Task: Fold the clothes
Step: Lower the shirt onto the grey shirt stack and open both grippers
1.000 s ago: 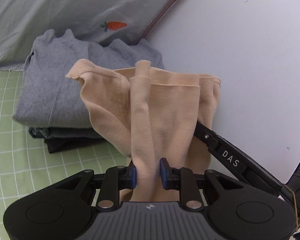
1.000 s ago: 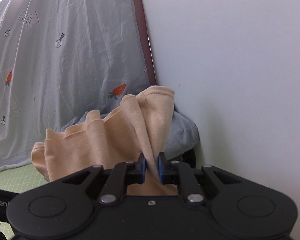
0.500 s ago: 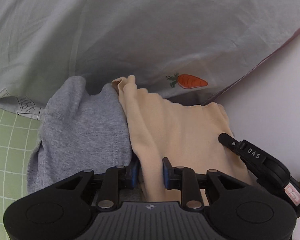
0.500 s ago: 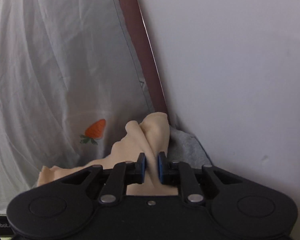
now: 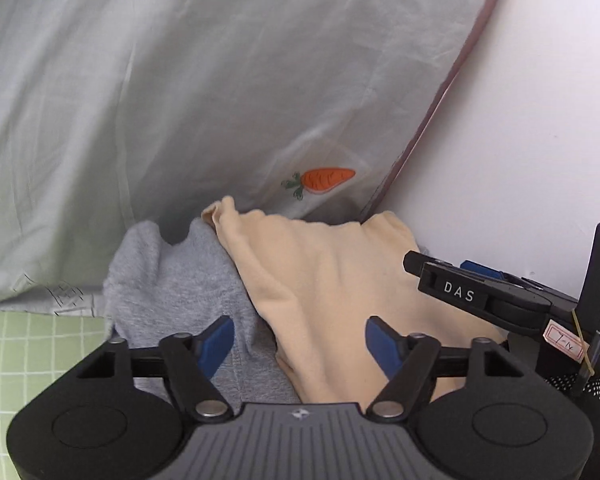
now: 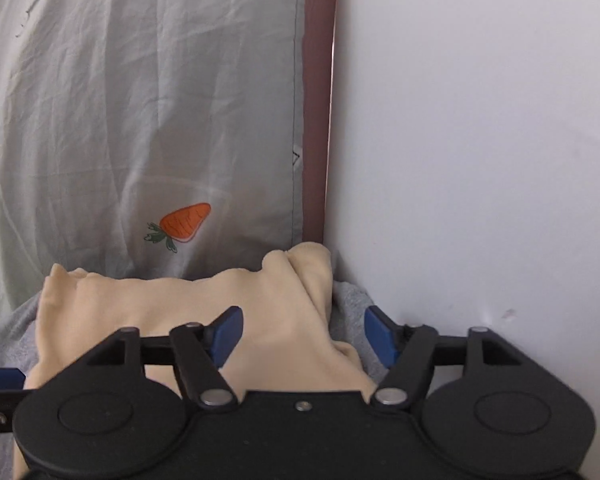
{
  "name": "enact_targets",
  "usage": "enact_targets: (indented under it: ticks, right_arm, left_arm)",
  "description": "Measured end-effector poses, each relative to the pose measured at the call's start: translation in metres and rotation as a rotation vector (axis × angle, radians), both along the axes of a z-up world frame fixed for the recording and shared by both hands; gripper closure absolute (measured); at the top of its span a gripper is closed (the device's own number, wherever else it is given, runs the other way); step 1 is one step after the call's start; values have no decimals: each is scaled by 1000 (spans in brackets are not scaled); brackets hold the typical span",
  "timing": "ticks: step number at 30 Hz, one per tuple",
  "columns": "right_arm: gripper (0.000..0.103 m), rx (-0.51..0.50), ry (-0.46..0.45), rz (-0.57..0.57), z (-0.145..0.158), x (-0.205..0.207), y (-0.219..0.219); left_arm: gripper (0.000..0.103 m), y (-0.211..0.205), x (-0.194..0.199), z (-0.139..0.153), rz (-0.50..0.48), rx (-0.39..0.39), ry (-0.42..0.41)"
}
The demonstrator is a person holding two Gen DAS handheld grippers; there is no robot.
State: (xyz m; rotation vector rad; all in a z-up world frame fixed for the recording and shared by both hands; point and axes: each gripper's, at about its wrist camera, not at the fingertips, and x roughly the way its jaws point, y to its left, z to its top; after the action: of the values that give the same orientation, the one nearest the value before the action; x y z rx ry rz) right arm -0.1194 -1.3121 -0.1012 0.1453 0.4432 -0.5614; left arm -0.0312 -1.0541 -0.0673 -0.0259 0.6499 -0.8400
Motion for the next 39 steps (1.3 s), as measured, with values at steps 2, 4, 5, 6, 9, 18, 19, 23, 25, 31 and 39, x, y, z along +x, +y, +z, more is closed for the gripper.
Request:
enact_targets:
  ticks: [2,4,5,6,9,18,19,23,25,31,39]
  right_arm:
    - [17,-9,-9,-5,12,-21,10]
    - [9,4,-18,-9,21,-47,23]
    - [6,12,-24,-10,25,-61,29]
    - [0,27,-34,-6,28,-77,31]
    - [0,63,-31,8,36,-121,46]
    - [0,81,9,-8,53,-221,113]
    - [0,85,11,-7,52,-231,119]
    - [0,92,39,-10,48,-265,141]
    - [0,90,54,-12,45,-278,151]
    - [0,72,96,0,39,-310,182]
    - [0,61,106,14,39,-328,202]
  left_arm:
    - [10,21,-23,16,8,-29,-49]
    - [3,39,-45,29,4,-54,-80]
    - [0,49,-57,34,7,-65,-99]
    - [0,60,-70,39,14,-73,-123]
    - [0,93,-108,53,43,-94,-193]
    - [0,161,-187,64,95,-15,-175]
    - [0,165,-193,63,93,1,-178]
    - [0,182,-217,55,93,76,-188]
    - [0,192,-226,50,93,85,-171]
    - [0,217,-250,40,96,103,-142]
    - [0,232,-267,38,72,104,-138]
